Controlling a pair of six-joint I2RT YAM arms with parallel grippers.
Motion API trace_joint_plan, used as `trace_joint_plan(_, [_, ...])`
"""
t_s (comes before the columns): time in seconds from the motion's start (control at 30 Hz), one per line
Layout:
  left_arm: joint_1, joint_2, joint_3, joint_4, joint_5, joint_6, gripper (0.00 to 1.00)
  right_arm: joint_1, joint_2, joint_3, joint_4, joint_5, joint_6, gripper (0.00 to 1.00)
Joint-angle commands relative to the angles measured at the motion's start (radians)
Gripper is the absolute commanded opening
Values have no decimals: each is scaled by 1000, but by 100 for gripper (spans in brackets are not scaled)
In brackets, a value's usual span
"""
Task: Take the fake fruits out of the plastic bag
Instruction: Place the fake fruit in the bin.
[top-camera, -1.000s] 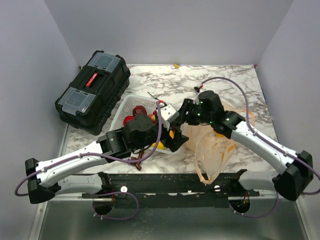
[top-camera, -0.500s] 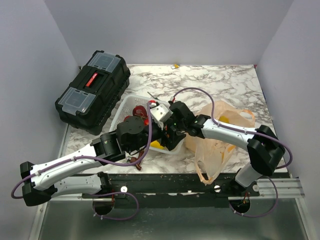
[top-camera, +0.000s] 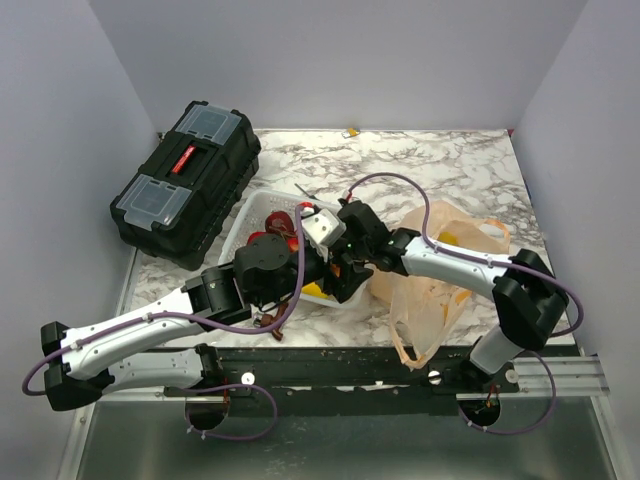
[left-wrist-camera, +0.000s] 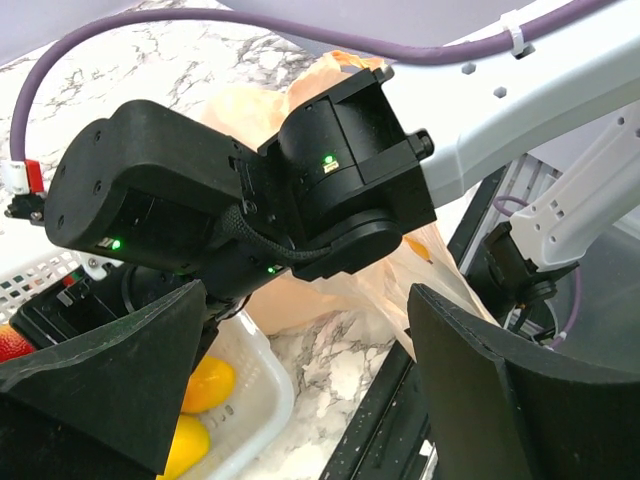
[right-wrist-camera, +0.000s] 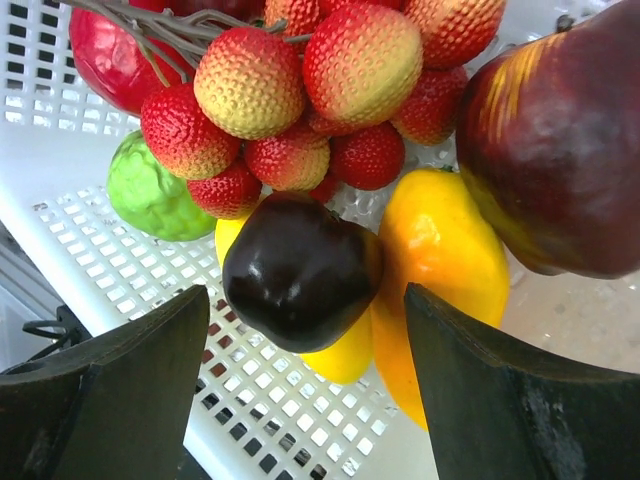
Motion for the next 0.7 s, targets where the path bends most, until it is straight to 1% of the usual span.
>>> trace_joint_plan(0.0, [-11,4,-12,9,-35,12,81,2,-69,40,-53,84,-14,81])
trace_joint_plan(0.13, [-13,14,-8,4,-43,15,81,1,-157,32,-80,168,-38,81])
trace_joint_plan(0.23, [-14,29,-3,-5,-48,13,82,0,-215,27,-132,250,-53,83])
trace_joint_plan(0.37, [-14,65,14,-25,-46,9,82,-3,-334,-14,-158,341,-65,84])
trace_joint_plan(0.47, [-15,105,35,-42,-2,9,84,-22,-423,-41,-192,387,-75,84])
trace_joint_plan(0.67, [-14,261,133,-144,97,-17,84,-30,-589,-52,-350,526,-63,83])
